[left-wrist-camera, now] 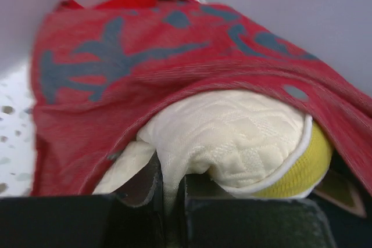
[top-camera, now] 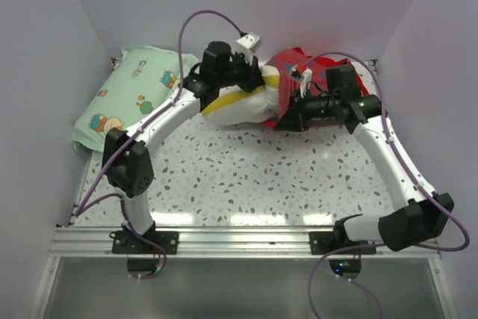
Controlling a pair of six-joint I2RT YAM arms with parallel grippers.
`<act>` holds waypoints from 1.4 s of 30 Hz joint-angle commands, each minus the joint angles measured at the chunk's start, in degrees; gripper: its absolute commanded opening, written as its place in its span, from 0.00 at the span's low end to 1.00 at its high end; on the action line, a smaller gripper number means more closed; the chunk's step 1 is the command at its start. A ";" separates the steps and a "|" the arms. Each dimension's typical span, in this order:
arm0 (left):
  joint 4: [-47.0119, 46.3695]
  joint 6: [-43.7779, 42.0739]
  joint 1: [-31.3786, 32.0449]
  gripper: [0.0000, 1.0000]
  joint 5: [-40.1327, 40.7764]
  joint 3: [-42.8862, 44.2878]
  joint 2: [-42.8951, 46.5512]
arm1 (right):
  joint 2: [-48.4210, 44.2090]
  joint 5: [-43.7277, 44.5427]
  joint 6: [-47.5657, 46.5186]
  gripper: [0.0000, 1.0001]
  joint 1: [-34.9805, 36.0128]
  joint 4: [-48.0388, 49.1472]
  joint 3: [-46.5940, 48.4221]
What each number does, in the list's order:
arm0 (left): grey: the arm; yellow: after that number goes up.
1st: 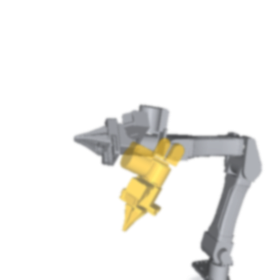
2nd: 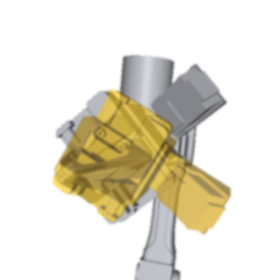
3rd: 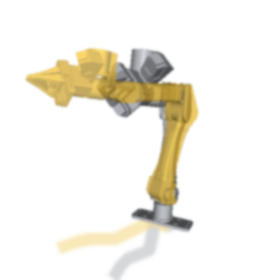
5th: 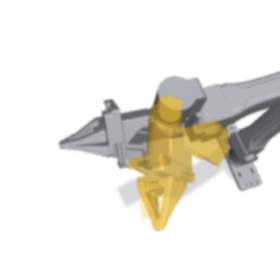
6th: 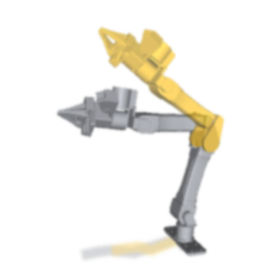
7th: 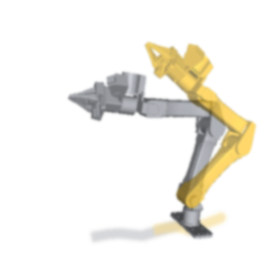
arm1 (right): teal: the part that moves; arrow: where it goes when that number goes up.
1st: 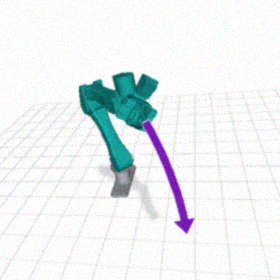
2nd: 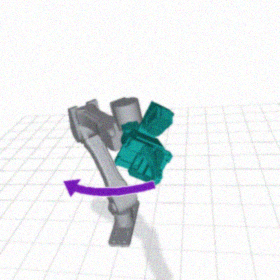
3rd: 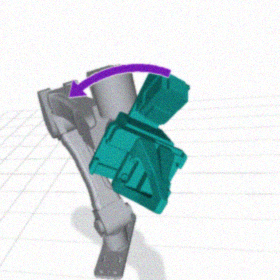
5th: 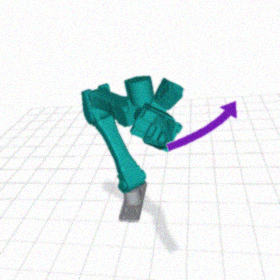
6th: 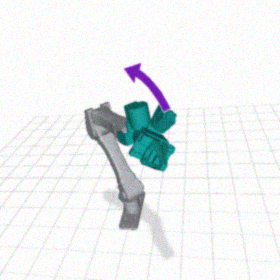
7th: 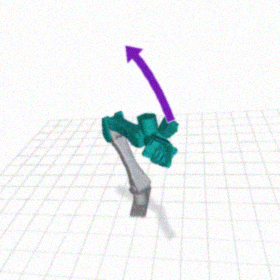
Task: Put the pillow into the pillowcase
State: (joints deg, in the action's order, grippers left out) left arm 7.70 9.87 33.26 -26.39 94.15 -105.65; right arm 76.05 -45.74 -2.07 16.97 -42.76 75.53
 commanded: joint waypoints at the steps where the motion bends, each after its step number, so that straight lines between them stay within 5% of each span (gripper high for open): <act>1: -9.04 2.53 -1.53 0.00 15.92 5.78 -0.62 | -1.08 -18.95 -7.77 0.00 4.20 -14.86 7.36; 4: -9.46 -2.73 2.15 0.00 15.84 -5.66 2.54 | -2.75 -17.37 -12.00 0.00 5.26 -15.87 -0.17; 10: -13.59 -5.56 16.38 0.00 11.71 -29.08 2.91 | -2.84 -16.31 -10.16 0.00 0.89 -15.00 0.15; 15: -8.88 -1.96 12.99 0.00 4.10 -25.96 -5.17 | -3.98 -16.05 -9.35 0.00 -5.01 -16.72 -0.03; 16: -8.59 -1.87 10.54 0.06 1.55 -24.03 -5.27 | -4.07 -15.79 -10.23 0.00 -6.41 -19.78 -0.46; 17: -8.41 -2.39 9.12 0.30 -1.87 -23.75 -3.45 | -4.07 -15.18 -13.37 0.00 -7.12 -21.82 -0.73; 20: -5.97 -6.78 2.71 0.64 -9.19 -26.29 4.28 | -4.86 -11.32 -19.97 0.00 -11.42 -28.24 -2.13; 23: -1.04 -14.77 -6.16 0.89 -12.02 -28.85 15.00 | -5.74 -8.94 -24.11 0.00 -15.74 -31.41 -2.40; 27: 5.40 -28.03 -14.43 0.89 -3.33 -23.14 10.66 | -5.74 -8.58 -24.21 0.00 -16.01 -31.94 -2.58; 34: -1.83 -31.66 -20.16 0.88 -0.15 -14.12 -4.11 | -7.85 5.11 -27.10 0.00 -16.01 -32.54 -3.11; 39: -3.48 -33.78 -17.45 0.63 -19.52 -16.53 -5.89 | -7.94 9.53 -28.88 0.00 -16.01 -28.45 -4.42; 42: -1.28 -34.40 -7.88 0.39 -21.76 -19.16 -2.91 | -2.15 6.89 -25.01 0.00 -12.43 -22.46 -5.39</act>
State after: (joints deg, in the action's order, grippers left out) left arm 8.54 -20.75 18.24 -43.13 76.60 -112.38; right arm 71.44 -38.09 -29.02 1.67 -67.81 70.35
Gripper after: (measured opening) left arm 0.424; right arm 0.143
